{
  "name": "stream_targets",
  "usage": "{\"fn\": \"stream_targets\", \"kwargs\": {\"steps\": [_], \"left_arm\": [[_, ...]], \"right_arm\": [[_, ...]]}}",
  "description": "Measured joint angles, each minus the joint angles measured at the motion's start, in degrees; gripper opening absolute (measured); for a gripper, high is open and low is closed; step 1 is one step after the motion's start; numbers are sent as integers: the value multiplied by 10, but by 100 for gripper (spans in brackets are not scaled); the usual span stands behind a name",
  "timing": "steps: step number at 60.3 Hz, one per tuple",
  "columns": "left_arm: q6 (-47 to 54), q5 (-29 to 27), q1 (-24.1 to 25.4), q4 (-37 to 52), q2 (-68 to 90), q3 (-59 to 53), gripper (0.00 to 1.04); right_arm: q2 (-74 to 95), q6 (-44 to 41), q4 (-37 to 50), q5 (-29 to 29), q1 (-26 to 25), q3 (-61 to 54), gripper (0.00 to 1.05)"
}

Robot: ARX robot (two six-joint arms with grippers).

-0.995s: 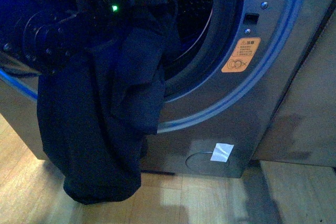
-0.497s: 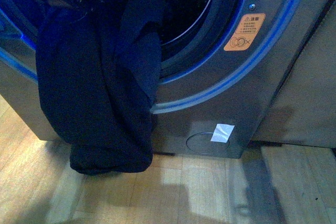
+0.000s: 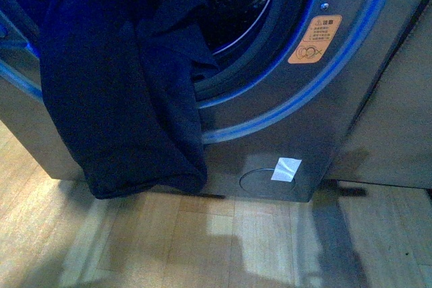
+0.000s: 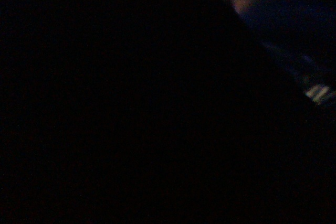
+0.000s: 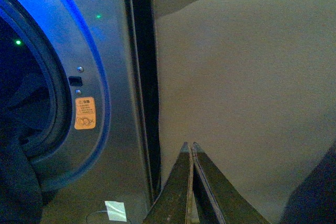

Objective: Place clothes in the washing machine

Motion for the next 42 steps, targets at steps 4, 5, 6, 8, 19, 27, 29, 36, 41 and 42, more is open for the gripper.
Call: {"fn": "stream_targets", "kwargs": {"steps": [4,5,6,8,19,27,29,36,41,42], "left_arm": [[2,10,1,9,-8,-27,31],[3,12,1,16,-10,-41,35],[4,12,1,18,-11,-44,36],[4,11,1,21,-18,-73,43],[3,35,2,36,-58,-181,70],[5,56,2,63,-119,-283,93],[3,65,2,76,-140,-313,100],[0,83,2,105,-195,-391,98],[0,86,0,117,-229,-439,98],[-1,89,0,124,-238,-454,98]], "right_arm": [[0,0,0,0,0,0,2],[0,0,0,0,0,0,2],[0,0,0,0,0,0,2],[0,0,0,0,0,0,2],[0,0,0,0,0,0,2],[0,0,0,0,0,0,2],[0,0,0,0,0,0,2],[0,0,0,0,0,0,2],[0,0,0,0,0,0,2],[0,0,0,0,0,0,2]]}}
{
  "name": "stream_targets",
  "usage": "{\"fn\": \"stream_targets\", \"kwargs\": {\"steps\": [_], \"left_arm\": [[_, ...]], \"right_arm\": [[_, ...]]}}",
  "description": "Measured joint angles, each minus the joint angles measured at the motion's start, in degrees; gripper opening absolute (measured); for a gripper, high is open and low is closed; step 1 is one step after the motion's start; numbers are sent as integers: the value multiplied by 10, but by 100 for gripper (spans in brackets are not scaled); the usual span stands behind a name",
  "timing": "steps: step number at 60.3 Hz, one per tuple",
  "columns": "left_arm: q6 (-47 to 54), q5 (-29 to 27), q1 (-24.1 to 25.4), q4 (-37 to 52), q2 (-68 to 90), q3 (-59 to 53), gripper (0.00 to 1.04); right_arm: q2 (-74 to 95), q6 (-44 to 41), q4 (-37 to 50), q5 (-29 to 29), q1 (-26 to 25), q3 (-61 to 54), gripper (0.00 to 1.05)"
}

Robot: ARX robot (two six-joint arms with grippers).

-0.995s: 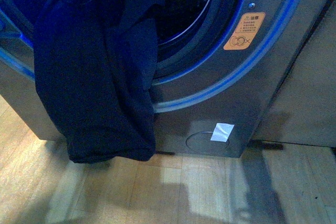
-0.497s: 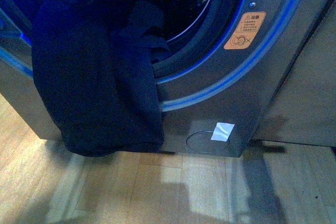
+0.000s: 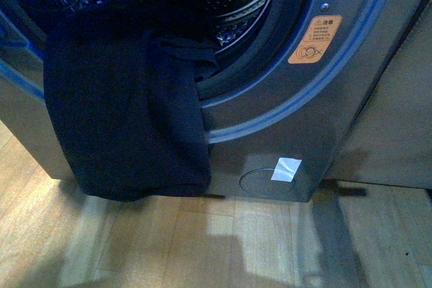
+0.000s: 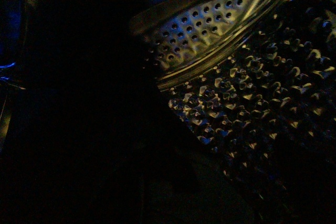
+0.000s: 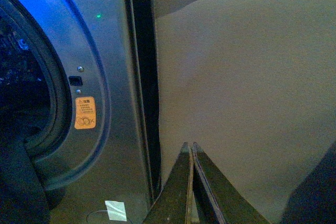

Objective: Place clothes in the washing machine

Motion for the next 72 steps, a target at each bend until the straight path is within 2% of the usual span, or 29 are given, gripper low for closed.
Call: {"fn": "stream_targets", "kwargs": {"steps": [9,23,49,50,54,58,65,72], "left_arm": [[-17,7,-5,68,-94,-158,98],[-27,12,-22,119,-226,-324,98],[-59,9,-54,58,-527,-542,98],[-56,-7,-60,60,-544,-556,97],[-50,-135,-81,132,-603,-622,85],[-46,-205,-78,166,-658,-675,75],[-45,-214,-43,177,-720,-738,55],[-44,-182,-20,176,-755,-785,35]], "right_arm": [[0,0,0,0,0,0,2],[0,0,0,0,0,0,2],[0,0,0,0,0,0,2],[0,0,0,0,0,0,2],[0,0,0,0,0,0,2],[0,0,0,0,0,0,3],[0,0,0,0,0,0,21],[0,0,0,0,0,0,40]]}}
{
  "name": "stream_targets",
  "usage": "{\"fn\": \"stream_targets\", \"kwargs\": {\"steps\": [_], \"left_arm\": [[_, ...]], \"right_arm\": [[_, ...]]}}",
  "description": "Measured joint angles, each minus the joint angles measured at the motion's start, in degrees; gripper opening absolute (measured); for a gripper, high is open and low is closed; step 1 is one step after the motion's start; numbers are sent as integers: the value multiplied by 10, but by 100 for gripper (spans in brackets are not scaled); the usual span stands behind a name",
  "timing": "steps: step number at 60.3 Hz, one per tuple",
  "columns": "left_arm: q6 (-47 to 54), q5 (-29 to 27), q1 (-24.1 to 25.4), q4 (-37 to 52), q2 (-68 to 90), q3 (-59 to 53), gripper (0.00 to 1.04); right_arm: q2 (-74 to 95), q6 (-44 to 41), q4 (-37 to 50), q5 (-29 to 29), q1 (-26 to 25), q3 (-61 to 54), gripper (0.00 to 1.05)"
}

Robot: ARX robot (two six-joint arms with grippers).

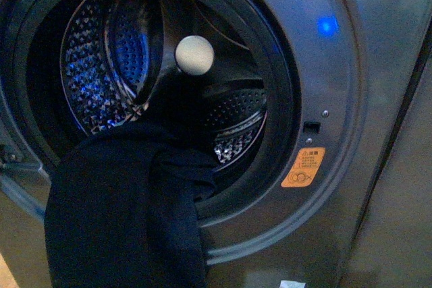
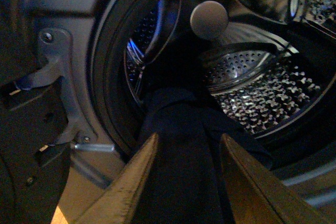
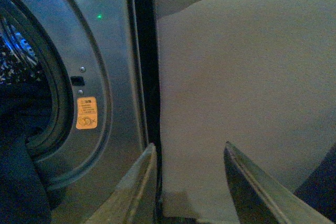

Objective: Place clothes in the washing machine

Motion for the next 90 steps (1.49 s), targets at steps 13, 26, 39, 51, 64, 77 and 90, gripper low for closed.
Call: {"fn": "stream_targets", "kwargs": {"steps": [13,26,39,51,64,77,90], "left_arm": [[0,37,43,-18,-80,-58,4],[0,66,72,-54,-154,-96,4],[0,124,132,-107,-233,-121,4],[1,129,136,-141,-301,-144,4],[1,129,136,-220,-384,-144,4],[1,129,136,-278,-442,-144,4],[1,129,136,-313,-477,-144,4]], "right_arm": [[0,0,0,0,0,0,79],[0,0,0,0,0,0,97],[0,0,0,0,0,0,97],[0,0,0,0,0,0,97],[0,0,0,0,0,0,97],[0,0,0,0,0,0,97],[0,0,0,0,0,0,97]]}}
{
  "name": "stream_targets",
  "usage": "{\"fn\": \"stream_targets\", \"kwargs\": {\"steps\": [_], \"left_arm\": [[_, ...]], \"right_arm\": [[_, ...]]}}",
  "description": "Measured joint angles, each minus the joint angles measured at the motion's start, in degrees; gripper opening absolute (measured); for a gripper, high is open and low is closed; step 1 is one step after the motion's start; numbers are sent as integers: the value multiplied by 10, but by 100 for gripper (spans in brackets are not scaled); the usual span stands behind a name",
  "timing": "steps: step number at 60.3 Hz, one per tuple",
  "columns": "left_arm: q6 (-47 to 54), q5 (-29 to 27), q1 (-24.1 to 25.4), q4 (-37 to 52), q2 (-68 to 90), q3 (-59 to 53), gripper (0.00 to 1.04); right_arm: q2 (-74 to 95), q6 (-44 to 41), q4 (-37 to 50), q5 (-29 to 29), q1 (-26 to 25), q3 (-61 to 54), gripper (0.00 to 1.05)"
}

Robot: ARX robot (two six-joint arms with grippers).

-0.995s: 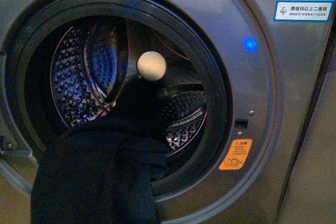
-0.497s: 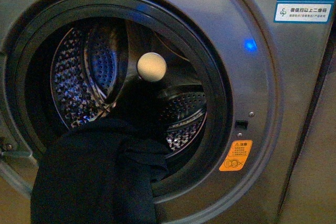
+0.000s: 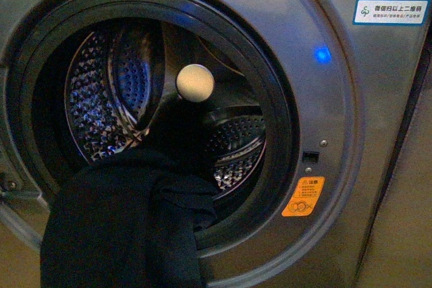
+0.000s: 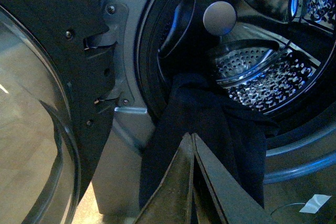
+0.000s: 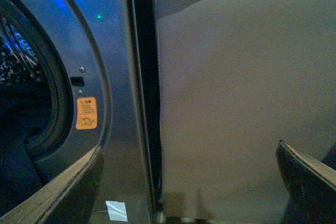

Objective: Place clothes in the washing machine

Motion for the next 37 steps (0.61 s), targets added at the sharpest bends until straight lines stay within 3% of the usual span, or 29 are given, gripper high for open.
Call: {"fn": "stream_targets", "kwargs": {"steps": [9,15,23,37], "left_arm": [[0,0,0,-23,-22,0,4],[0,0,0,-111,-95,0,4],[0,0,0,-120,-114,0,4],[0,0,0,-120,-115,0,43]], "right_arm": [[0,0,0,0,0,0,97],[0,0,0,0,0,0,97],[0,0,0,0,0,0,97],[0,0,0,0,0,0,97]]}}
